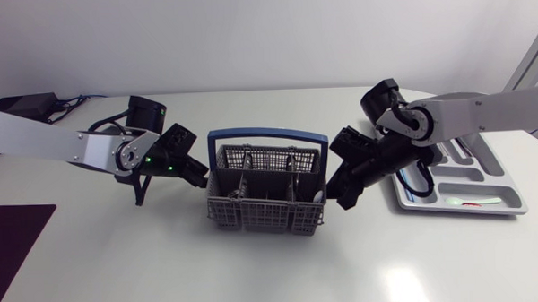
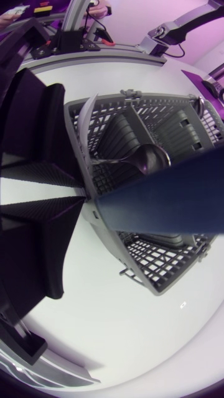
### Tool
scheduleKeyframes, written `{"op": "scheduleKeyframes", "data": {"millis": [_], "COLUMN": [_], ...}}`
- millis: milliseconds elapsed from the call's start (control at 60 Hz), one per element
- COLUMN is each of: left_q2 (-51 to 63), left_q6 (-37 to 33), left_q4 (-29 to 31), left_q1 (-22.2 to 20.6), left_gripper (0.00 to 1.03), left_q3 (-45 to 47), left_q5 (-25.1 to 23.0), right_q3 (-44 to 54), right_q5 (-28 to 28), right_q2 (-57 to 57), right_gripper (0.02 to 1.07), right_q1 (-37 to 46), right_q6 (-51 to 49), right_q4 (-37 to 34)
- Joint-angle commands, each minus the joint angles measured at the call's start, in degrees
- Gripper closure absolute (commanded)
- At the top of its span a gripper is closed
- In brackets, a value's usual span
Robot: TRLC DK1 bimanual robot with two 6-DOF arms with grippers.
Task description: Unload the cutlery basket into the drawer organizer.
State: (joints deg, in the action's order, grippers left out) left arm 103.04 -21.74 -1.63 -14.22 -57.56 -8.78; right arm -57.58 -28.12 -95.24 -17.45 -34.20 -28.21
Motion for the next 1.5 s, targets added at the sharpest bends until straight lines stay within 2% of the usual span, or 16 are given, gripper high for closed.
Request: {"op": "scheduleKeyframes", "data": {"millis": [0,117,200,267,333,417,467,550,567,600,650,700,800,883,1083,1483], "left_q2": [1.9,-1.4,-6.0,-11.3,-13.7,-18.8,-23.4,-30.6,-30.9,-34.2,-37.5,-37.8,-34.9,-30.5,-20.0,-11.3], "left_q6": [0.3,-1.7,-3.5,-5.3,-6.1,-7.4,-7.5,-7.4,-7.4,-7.2,-6.3,-4.5,-0.9,1.7,7.0,11.6], "left_q4": [-1.1,0.6,1.6,3.0,3.5,4.0,5.8,11.1,11.3,13.8,17.4,21.6,26.7,29.2,33.1,35.1], "left_q1": [-0.6,1.9,3.8,5.1,5.2,4.9,4.4,0.6,0.4,-3.5,-11.3,-17.9,-26.1,-31.0,-34.8,-33.9], "left_gripper": [0.52,0.49,0.48,0.46,0.46,0.45,0.45,0.45,0.45,0.45,0.45,0.45,0.45,0.45,0.48,0.53], "left_q3": [-3.4,-1.9,0.6,3.9,6.0,9.8,11.4,12.1,12.1,12.2,11.2,9.0,4.6,1.1,-5.2,-10.3], "left_q5": [-2.8,-2.8,-2.8,-2.9,-2.9,-2.7,-2.7,-1.9,-1.9,0.9,8.1,12.8,19.0,23.9,28.6,32.2], "right_q3": [3.4,4.4,4.9,5.6,5.9,6.8,7.7,8.9,9.3,10.1,10.6,10.7,10.8,10.9,10.7,10.6], "right_q5": [-0.1,4.5,4.9,6.1,7.0,9.0,9.5,10.0,10.1,10.3,10.4,10.4,10.4,10.4,10.5,10.5], "right_q2": [1.7,3.5,4.5,5.5,5.9,7.4,8.9,11.8,12.9,14.8,16.8,18.6,20.7,22.3,24.2,24.1], "right_gripper": [0.89,0.88,0.87,0.71,0.69,0.55,0.52,0.51,0.48,0.42,0.41,0.41,0.41,0.41,0.41,0.41], "right_q1": [-4.2,-1.7,0.1,0.9,0.9,0.9,1.0,1.5,1.5,1.5,1.5,1.5,1.5,1.5,1.5,0.3], "right_q6": [4.3,6.7,6.9,7.2,7.4,8.4,8.6,8.8,8.8,8.9,9.1,9.1,9.1,9.3,9.6,10.6], "right_q4": [3.4,6.0,6.2,6.7,7.0,8.1,8.1,8.0,8.0,7.8,7.4,6.1,4.4,3.1,1.1,0.9]}}
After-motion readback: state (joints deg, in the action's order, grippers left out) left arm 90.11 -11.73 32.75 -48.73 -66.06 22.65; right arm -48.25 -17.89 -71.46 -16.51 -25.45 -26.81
